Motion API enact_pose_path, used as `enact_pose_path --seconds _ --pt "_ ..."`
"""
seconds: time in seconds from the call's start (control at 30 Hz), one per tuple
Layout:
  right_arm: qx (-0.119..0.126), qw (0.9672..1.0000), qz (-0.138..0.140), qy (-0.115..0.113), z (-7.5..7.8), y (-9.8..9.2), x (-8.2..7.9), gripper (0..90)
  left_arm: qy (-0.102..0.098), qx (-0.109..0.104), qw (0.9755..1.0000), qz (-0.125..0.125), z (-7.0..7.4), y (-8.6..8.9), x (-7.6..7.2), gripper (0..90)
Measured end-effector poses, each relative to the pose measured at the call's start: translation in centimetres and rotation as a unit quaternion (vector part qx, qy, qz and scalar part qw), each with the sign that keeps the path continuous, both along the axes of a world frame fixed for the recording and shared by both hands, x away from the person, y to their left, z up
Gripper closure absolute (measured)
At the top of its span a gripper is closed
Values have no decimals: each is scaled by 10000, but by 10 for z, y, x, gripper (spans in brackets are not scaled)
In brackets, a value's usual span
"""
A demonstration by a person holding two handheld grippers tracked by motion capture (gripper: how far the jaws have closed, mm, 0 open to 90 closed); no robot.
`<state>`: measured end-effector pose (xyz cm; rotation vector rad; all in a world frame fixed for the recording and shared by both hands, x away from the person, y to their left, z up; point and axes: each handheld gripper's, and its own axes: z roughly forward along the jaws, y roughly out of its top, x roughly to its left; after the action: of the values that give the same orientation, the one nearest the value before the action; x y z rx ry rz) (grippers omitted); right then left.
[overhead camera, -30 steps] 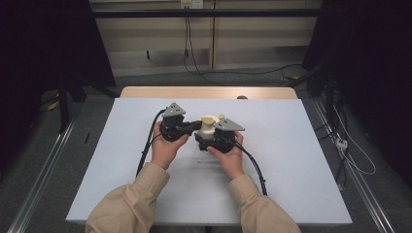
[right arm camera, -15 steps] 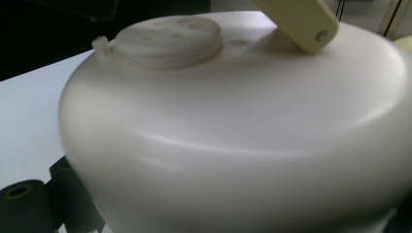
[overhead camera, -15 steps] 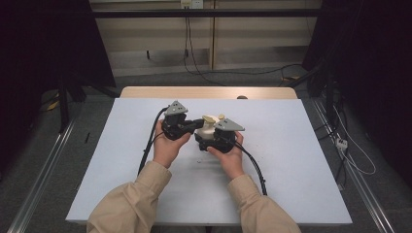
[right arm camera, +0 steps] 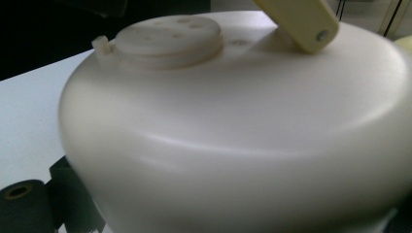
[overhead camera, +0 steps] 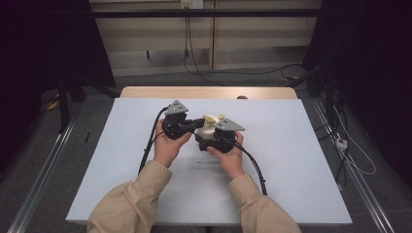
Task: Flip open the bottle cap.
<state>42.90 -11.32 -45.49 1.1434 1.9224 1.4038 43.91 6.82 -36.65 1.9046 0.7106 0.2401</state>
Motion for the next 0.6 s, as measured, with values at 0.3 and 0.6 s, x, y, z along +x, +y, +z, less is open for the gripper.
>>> enact_pose_path --seconds 0.3,0.6 --pt "-11 10000 3 -2 0 0 0 56 -2 -9 10000 -31 2 -5 1 900" --pt "-10 10000 2 1 0 0 0 56 -30 -3 10000 -49 4 -9 2 900"
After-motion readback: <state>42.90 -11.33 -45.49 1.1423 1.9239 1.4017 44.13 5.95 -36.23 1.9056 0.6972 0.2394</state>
